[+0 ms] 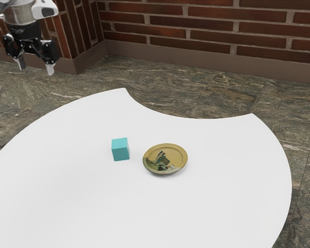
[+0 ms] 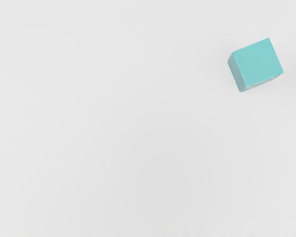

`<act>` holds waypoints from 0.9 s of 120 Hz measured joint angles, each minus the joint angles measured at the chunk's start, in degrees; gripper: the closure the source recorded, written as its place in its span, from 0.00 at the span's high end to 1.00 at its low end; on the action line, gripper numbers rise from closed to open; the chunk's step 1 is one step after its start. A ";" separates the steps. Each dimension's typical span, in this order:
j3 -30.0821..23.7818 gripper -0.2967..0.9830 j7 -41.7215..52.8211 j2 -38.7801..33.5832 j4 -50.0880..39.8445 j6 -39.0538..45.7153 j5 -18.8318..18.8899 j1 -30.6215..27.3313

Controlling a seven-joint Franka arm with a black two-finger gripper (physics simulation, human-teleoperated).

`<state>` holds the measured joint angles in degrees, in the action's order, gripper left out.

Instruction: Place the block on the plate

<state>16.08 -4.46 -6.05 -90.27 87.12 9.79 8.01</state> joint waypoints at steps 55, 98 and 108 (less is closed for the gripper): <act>-1.40 0.77 -4.67 7.29 -11.59 10.64 -5.48 2.98; -1.67 0.77 -17.09 22.99 -11.73 25.67 -11.54 4.35; -1.67 0.77 -19.12 26.32 -10.61 28.34 -11.49 4.05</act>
<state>14.41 -23.59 20.27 -100.88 115.47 -1.71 12.06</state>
